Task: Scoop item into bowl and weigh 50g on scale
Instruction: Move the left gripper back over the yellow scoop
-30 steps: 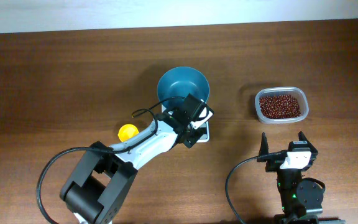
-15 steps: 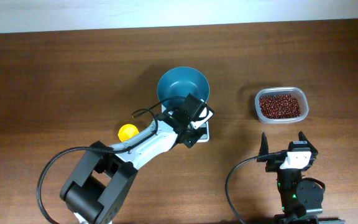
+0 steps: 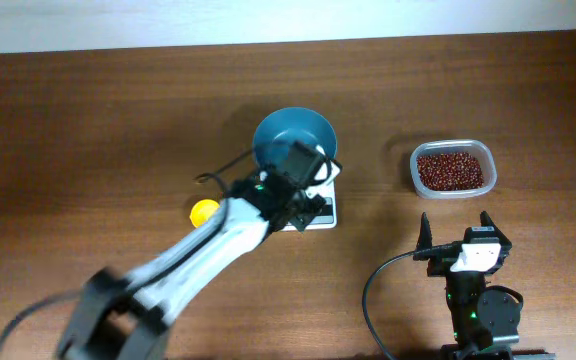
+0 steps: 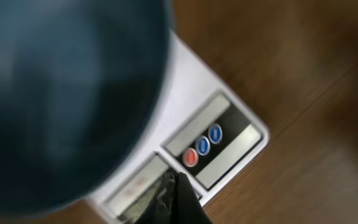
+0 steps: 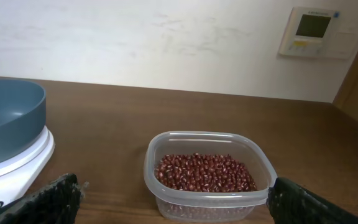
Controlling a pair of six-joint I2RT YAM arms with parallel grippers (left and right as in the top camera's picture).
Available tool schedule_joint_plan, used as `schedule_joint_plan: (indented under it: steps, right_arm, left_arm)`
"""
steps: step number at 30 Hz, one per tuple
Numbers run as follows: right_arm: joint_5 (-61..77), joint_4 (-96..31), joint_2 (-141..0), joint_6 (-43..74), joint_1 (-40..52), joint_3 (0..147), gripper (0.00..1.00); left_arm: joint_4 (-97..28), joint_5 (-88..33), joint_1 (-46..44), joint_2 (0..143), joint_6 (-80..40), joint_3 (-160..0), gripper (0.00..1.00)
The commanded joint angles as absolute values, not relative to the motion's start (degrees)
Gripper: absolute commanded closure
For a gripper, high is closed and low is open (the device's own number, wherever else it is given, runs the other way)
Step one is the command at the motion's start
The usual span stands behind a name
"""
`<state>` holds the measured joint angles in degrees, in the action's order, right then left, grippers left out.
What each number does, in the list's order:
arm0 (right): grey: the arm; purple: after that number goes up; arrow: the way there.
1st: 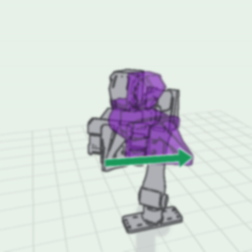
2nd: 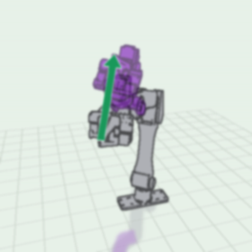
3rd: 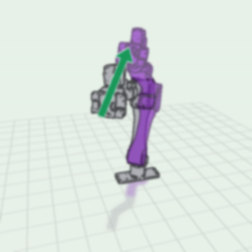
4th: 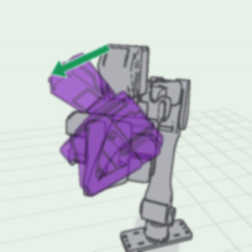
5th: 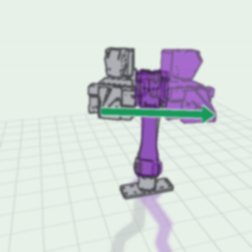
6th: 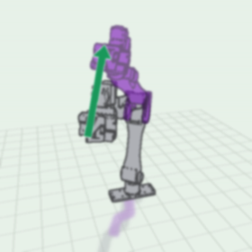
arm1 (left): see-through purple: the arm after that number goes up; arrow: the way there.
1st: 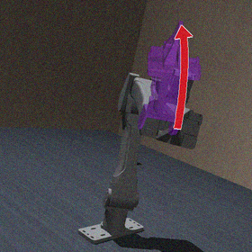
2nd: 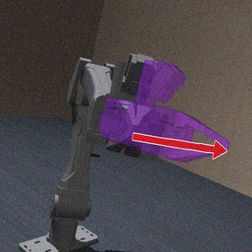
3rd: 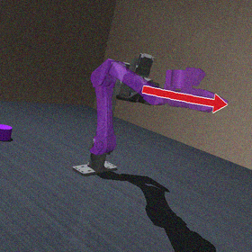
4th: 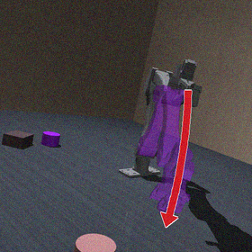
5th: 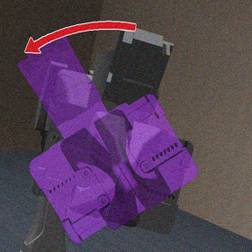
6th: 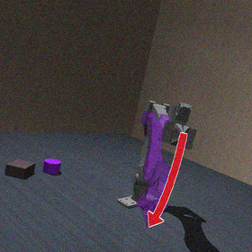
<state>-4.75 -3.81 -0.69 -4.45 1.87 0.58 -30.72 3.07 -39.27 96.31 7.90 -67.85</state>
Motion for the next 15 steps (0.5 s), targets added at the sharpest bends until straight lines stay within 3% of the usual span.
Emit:
schedule_joint_plan:
  steps: [1,6,15]
  right_arm:
    - [-5.8,-4.1,-0.2,-4.1,2.2,0.3,0.01]
    - [-5.8,-4.1,-0.2,-4.1,2.2,0.3,0.01]
    - [-5.8,-4.1,-0.2,-4.1,2.2,0.3,0.01]
  left_arm:
    - [-33.7,3.9,-36.4,85.2,7.3,-69.8,1.00]
    - [-41.9,4.0,-31.8,76.3,5.3,-69.8,1.00]
    - [-52.9,11.5,-25.2,65.3,-15.8,-69.8,1.00]
